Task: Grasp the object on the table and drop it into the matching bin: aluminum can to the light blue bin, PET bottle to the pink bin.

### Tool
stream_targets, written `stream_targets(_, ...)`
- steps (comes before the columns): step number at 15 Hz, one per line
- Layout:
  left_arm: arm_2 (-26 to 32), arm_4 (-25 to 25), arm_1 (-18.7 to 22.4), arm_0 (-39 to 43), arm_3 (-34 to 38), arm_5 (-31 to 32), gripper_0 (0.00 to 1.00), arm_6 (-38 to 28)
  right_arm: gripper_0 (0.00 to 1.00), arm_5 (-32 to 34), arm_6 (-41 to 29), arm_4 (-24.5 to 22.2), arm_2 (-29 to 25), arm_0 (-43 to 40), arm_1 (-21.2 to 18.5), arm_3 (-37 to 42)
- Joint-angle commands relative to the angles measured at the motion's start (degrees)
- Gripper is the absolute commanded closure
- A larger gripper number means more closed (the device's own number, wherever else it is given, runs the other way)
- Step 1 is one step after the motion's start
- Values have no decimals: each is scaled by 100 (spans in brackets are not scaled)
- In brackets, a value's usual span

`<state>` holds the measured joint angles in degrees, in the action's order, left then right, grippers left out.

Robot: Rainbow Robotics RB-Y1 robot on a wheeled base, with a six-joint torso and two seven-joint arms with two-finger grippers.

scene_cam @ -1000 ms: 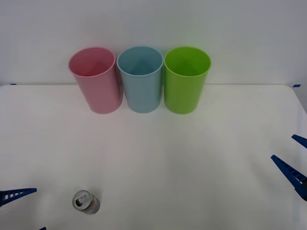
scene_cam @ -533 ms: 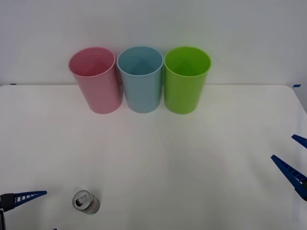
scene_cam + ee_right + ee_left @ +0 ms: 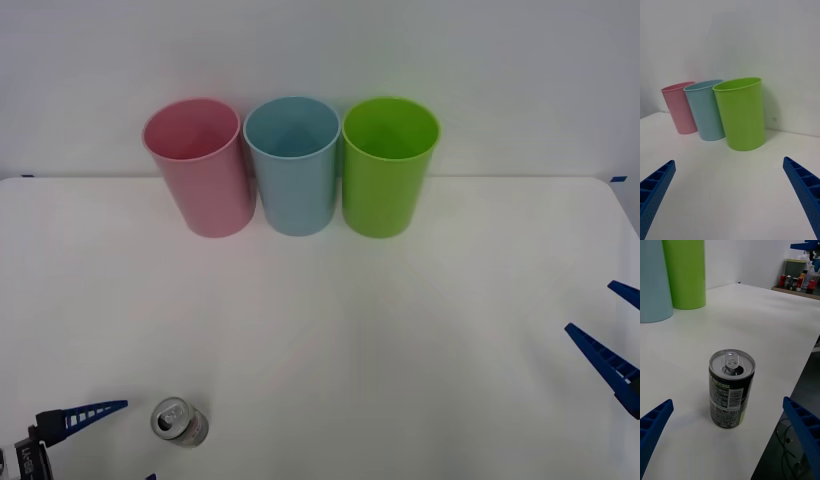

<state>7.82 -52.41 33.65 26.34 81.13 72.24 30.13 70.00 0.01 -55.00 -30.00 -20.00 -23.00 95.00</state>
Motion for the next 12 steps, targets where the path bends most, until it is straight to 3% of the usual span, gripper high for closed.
stream_targets(1,1,-147,-157,-147,-124,-26,0,63,0,0,-1,0,0,0,0,0)
stream_targets(12,1,-762,-490,-578,-317,-114,0,125,0,0,-1,0,0,0,0,0)
